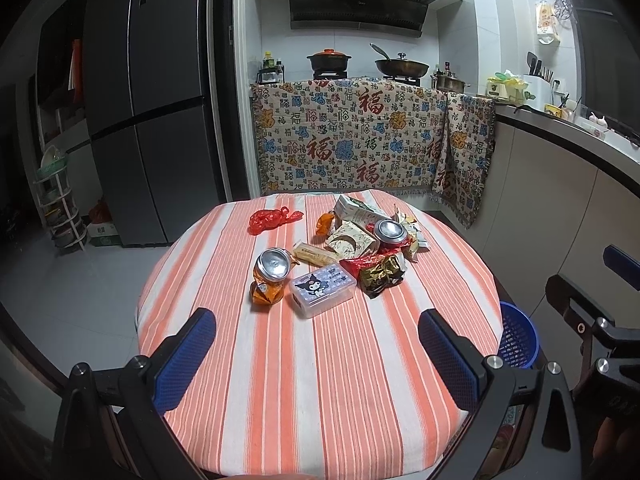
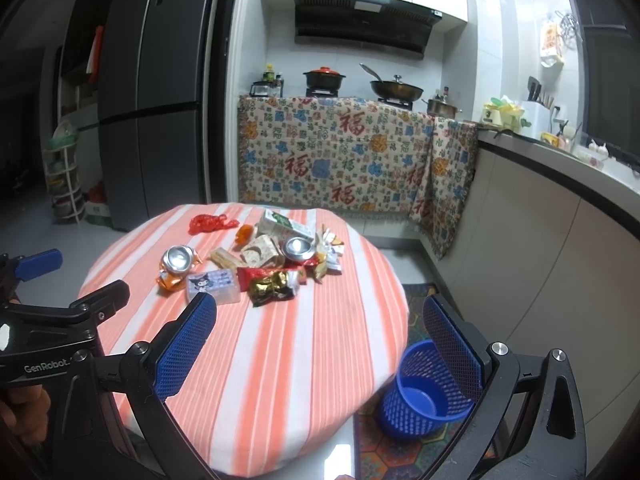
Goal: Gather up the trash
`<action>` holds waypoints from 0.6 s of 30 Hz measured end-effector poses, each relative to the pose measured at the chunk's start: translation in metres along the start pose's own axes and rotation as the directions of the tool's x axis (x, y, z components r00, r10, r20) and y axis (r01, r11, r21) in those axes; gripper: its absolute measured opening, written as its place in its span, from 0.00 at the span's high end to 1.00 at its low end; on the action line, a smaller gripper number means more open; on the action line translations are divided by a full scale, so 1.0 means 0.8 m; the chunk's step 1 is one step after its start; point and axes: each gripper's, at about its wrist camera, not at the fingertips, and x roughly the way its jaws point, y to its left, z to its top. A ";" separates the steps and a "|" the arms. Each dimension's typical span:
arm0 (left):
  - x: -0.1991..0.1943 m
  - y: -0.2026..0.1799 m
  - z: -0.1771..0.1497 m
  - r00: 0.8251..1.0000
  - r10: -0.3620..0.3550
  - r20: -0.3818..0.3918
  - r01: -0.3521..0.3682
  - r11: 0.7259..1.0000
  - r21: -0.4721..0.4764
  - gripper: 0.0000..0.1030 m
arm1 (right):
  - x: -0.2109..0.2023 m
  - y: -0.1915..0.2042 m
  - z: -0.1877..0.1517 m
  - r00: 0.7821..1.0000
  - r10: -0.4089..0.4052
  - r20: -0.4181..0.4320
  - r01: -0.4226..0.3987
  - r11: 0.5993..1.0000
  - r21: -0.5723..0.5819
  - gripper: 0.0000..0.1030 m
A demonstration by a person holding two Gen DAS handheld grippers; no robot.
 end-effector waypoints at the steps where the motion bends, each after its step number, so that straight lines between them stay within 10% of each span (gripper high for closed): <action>1: 0.000 0.000 0.000 1.000 -0.001 -0.001 0.001 1.000 0.000 0.00 | 0.000 0.000 0.000 1.000 0.000 0.000 0.000 1.000 0.001 0.00; 18: 0.031 0.011 -0.015 0.998 -0.038 -0.054 0.037 0.999 -0.016 0.00 | 0.015 -0.004 -0.010 1.000 0.005 -0.022 -0.005 1.000 0.007 0.00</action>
